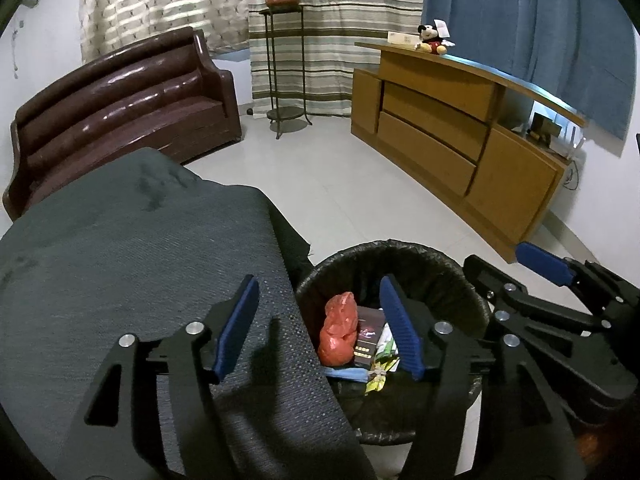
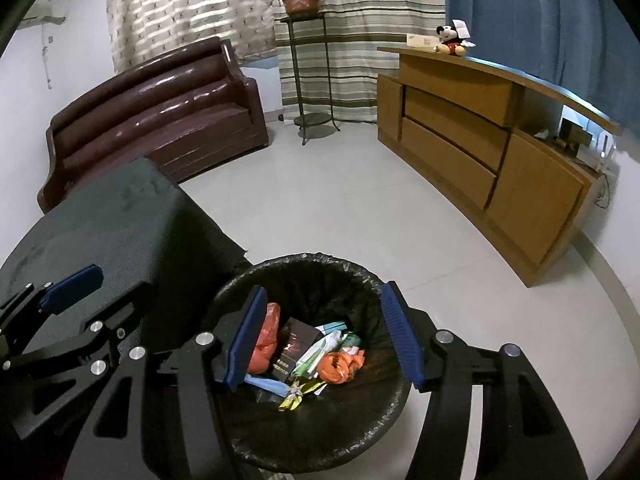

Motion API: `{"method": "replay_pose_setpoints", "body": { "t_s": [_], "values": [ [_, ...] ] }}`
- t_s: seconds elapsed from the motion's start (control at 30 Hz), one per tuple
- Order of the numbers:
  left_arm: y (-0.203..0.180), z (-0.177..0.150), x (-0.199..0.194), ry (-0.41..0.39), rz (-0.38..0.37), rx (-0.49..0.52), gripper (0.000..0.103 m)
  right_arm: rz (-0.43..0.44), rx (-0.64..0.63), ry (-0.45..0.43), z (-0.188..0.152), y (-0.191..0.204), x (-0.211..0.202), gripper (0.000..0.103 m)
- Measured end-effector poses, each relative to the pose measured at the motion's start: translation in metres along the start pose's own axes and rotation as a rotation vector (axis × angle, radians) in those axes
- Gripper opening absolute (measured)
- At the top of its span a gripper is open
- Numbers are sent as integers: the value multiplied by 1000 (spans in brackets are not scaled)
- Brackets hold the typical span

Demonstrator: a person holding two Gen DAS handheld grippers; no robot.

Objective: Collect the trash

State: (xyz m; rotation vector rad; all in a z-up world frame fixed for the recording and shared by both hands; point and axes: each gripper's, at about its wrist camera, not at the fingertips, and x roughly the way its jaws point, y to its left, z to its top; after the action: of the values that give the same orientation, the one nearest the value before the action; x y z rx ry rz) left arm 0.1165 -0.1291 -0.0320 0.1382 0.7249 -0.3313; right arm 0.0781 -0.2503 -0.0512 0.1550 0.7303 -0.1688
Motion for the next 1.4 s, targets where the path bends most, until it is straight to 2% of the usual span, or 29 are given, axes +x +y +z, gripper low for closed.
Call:
{"method": "replay_pose_setpoints", "body": {
  "t_s": [0.27, 0.4, 0.53, 0.6, 0.7, 1.03, 1.2, 1.4],
  "values": [
    [9, -4, -19, -21, 6, -23, 69, -12, -4, -16, 1, 2, -13, 60],
    [14, -7, -32, -40, 20, -30, 78, -19, -14, -31, -2, 4, -21, 64],
    [21, -12, -46, -55, 28, -45, 79, -25, -27, -51, -6, 9, -32, 72],
    [23, -14, -52, -58, 30, -48, 81, -19, -31, -64, -8, 10, -37, 80],
    [26, -18, -62, -67, 45, -48, 84, -28, -46, -85, -9, 13, -47, 83],
    [41, -30, -95, -109, 88, -74, 91, -27, -14, -124, -15, 19, -69, 84],
    [49, -34, -109, -123, 99, -90, 91, -45, -41, -144, -19, 28, -77, 84],
    [57, -38, -122, -138, 116, -112, 93, -17, -66, -151, -24, 37, -91, 84]
  ]
}}
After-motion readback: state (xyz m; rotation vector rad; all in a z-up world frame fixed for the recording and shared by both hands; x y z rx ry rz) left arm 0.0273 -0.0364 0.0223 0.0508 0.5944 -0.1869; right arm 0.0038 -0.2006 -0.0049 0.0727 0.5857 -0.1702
